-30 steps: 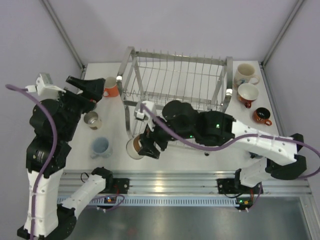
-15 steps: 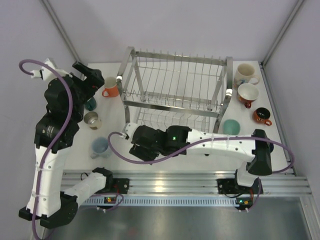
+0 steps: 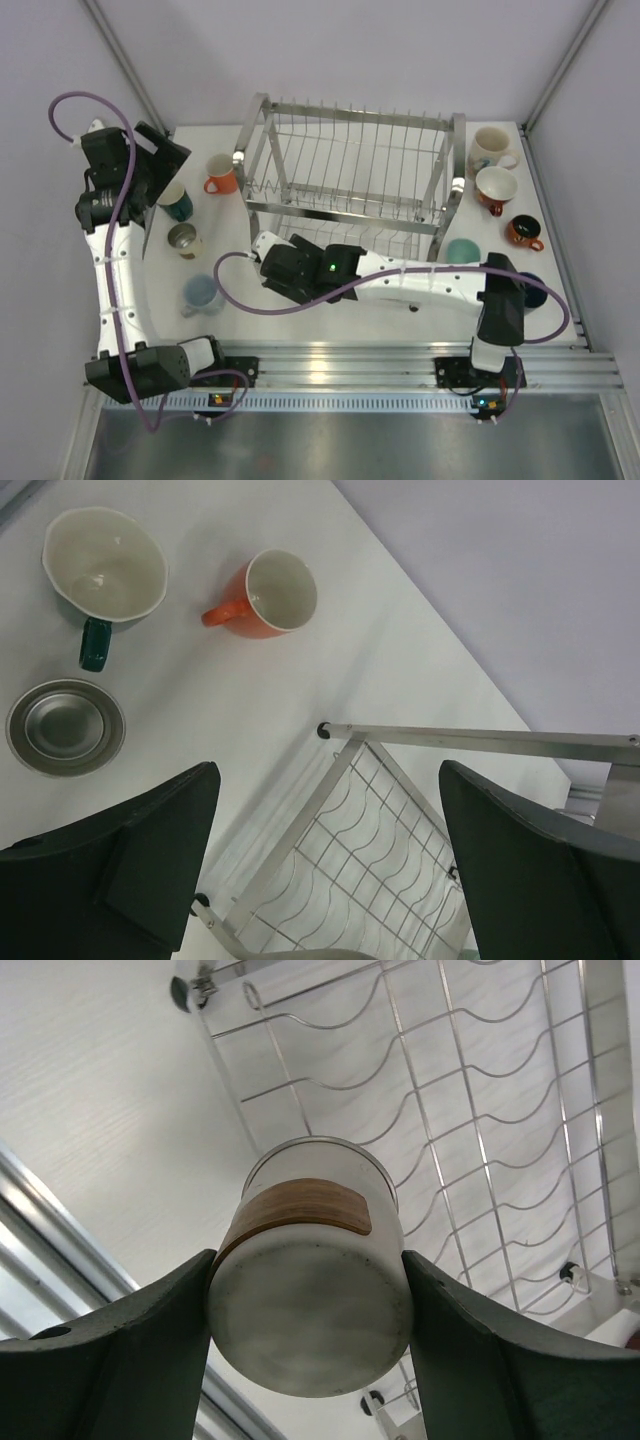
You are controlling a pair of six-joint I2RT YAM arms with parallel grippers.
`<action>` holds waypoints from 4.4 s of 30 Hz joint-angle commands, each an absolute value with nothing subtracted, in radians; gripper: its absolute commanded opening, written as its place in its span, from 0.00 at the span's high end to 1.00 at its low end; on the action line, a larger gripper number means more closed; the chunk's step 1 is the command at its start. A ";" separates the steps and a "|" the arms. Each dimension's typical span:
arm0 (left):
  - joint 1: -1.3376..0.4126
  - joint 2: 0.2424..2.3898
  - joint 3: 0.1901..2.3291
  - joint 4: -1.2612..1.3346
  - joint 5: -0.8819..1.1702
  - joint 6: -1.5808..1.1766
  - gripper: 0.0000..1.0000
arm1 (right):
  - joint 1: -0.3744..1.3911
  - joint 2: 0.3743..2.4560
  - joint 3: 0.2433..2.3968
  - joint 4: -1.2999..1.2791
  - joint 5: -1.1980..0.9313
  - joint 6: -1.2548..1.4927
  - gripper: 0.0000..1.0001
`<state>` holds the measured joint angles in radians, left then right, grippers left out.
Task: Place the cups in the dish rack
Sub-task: Place the cup upside down on the dish rack
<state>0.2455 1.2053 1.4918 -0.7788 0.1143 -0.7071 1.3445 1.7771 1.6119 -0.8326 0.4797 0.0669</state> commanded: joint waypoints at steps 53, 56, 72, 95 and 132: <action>0.268 1.155 1.410 -0.664 0.302 -0.678 0.02 | 1.134 1.905 1.552 -0.495 0.574 -0.152 0.69; 0.270 1.152 1.405 -0.663 0.302 -0.676 0.02 | 1.127 1.914 1.551 -0.495 0.574 -0.156 0.61; 0.268 1.146 1.394 -0.653 0.318 -0.681 0.02 | 1.127 1.878 1.546 -0.499 0.584 -0.160 0.25; 0.268 1.146 1.371 -0.637 0.347 -0.677 0.02 | 1.163 1.789 1.571 -0.607 0.588 -0.091 0.14; 0.275 1.198 1.290 -0.551 0.293 -0.687 0.05 | 1.302 1.795 1.124 -0.124 0.850 -0.280 1.00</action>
<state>0.2665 1.1900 1.2980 -0.6266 0.3012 -0.6823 1.3048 1.7626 1.1202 -0.2546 0.8043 -0.1707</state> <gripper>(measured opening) 0.953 0.004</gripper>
